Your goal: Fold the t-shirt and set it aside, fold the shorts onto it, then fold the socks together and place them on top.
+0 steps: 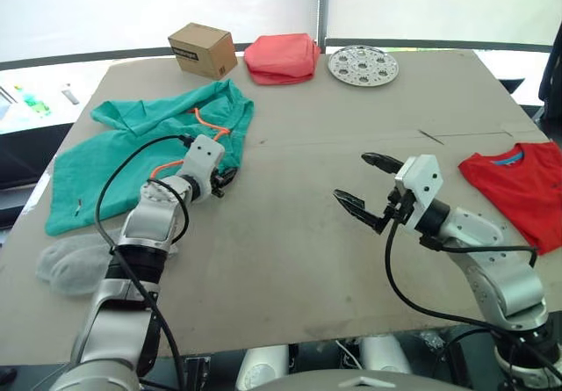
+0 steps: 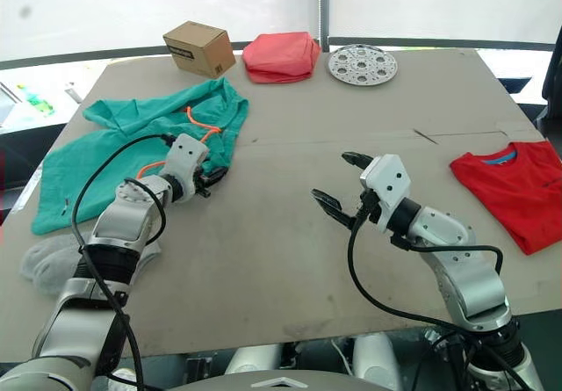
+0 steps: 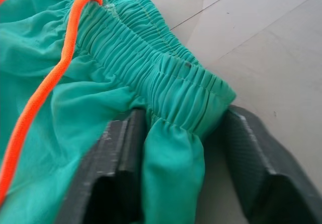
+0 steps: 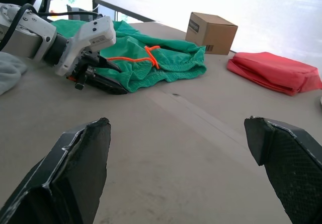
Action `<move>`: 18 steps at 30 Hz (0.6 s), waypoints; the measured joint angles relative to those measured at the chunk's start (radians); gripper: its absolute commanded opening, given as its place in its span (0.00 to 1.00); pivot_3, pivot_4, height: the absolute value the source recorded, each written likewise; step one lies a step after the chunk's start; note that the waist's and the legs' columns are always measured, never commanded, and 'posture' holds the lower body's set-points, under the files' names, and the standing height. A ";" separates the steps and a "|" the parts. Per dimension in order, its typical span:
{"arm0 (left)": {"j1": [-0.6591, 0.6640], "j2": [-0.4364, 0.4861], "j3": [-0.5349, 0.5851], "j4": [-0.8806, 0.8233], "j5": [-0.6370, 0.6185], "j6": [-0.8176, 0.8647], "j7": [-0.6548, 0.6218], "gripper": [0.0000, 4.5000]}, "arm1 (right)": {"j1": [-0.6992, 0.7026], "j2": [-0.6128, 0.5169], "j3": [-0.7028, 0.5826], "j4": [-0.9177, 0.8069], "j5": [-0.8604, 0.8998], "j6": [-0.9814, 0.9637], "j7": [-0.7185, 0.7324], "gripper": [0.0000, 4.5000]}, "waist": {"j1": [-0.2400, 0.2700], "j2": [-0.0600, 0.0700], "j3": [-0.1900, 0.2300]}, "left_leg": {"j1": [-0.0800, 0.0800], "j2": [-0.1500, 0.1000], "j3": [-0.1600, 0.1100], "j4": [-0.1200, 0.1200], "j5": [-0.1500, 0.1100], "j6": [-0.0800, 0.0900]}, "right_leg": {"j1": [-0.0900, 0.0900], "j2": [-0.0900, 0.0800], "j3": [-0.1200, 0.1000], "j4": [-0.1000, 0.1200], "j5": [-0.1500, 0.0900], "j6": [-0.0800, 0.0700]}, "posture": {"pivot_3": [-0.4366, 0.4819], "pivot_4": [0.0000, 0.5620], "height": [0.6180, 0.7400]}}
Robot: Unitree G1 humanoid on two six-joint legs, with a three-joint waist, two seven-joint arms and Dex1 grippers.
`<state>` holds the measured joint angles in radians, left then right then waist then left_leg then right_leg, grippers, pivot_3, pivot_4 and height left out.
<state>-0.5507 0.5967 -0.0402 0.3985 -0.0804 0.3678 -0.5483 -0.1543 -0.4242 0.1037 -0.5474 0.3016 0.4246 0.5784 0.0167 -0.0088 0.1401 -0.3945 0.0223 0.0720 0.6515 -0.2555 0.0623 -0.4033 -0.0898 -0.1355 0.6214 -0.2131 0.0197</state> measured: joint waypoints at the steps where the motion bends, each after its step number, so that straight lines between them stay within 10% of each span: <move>1: -0.008 -0.001 0.000 0.015 0.000 -0.011 -0.010 0.09 | 0.009 0.000 0.001 0.000 -0.007 -0.003 -0.002 1.00 | 0.000 0.000 0.000 | 0.000 0.000 0.000 0.000 0.000 0.000 | 0.000 0.000 0.000 0.000 0.000 0.000 | 0.48 0.27 0.97; 18: -0.183 -0.246 -0.196 0.025 -0.002 -0.083 -0.376 0.01 | 0.112 -0.150 -0.060 -0.025 -0.049 -0.011 0.001 1.00 | 0.002 -0.003 0.002 | -0.004 -0.001 0.001 0.002 0.002 -0.003 | -0.001 0.003 0.000 0.000 0.000 0.000 | 0.48 0.27 0.97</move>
<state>-0.7339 0.3509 -0.2361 0.4239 -0.0821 0.2846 -0.9247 -0.0420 -0.5743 0.0434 -0.5729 0.2527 0.4138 0.5796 0.0182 -0.0122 0.1424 -0.3983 0.0213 0.0734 0.6540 -0.2536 0.0596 -0.4041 -0.0864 -0.1350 0.6219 -0.2133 0.0199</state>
